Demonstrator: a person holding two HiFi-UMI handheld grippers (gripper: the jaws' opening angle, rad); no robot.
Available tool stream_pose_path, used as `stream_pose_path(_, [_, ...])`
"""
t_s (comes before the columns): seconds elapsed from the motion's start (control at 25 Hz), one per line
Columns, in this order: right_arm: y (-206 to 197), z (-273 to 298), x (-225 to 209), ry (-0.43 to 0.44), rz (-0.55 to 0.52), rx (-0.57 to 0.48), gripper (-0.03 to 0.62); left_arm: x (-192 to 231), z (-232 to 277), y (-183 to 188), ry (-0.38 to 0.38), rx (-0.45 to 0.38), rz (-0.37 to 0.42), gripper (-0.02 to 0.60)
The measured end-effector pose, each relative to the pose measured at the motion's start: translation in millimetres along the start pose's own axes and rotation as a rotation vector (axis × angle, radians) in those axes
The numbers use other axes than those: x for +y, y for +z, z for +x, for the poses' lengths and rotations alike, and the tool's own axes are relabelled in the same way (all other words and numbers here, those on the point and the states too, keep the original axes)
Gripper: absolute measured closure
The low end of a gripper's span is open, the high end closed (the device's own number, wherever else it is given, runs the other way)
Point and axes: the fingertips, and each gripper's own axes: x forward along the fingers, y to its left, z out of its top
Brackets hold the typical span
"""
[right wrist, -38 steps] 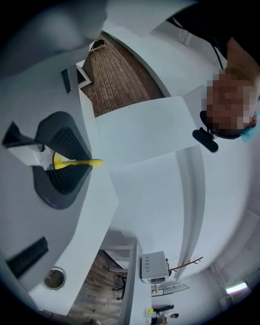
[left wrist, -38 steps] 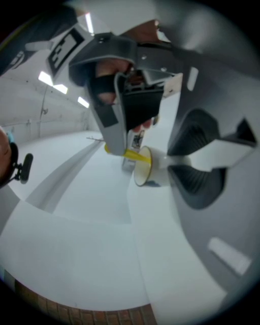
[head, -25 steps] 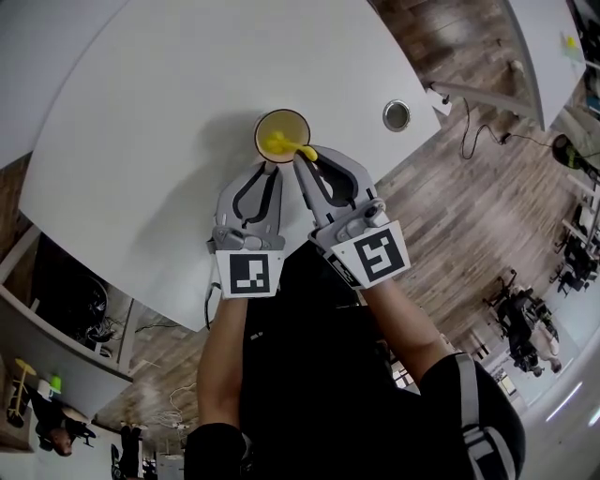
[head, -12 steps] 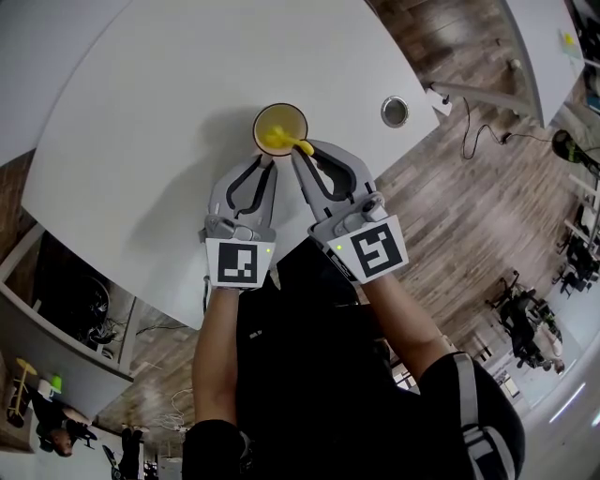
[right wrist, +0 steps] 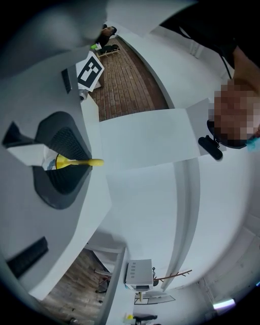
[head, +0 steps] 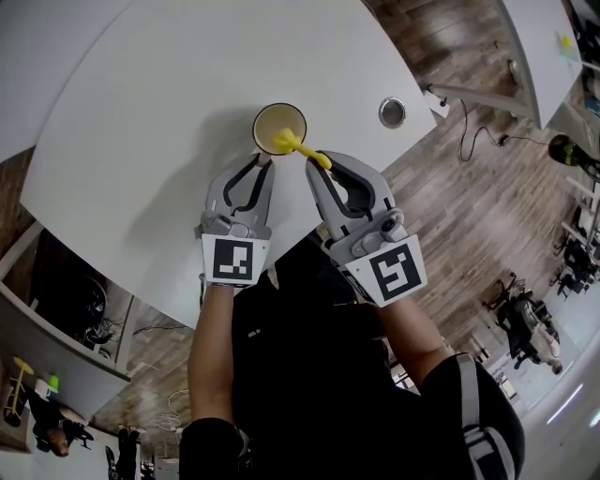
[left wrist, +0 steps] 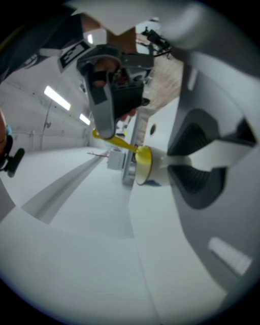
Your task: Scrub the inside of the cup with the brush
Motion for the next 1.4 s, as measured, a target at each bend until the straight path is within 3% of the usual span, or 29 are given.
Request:
stream_pose_path(0.4, [-43,24,-2,0.003,-0.001,0.105,0.565,0,0,0,0.005,0.005,-0.001,0.522])
stream_pose_path(0.8, [-16,-3,-3,-0.016,-0.042,0.118,0.565,-1,-1,0,0.014,0.020,-0.008,0.522])
stream_pose_path(0.96, [6,-5,-1,-0.034,-0.084,0.074,0.565,0,1,2,0.017,0.013,-0.006,0.522])
stream_pose_path(1.4, [-42,21,-10,-0.056,-0.087,0.246,0.565,2,0,1,0.024,0.015,-0.017,0.522])
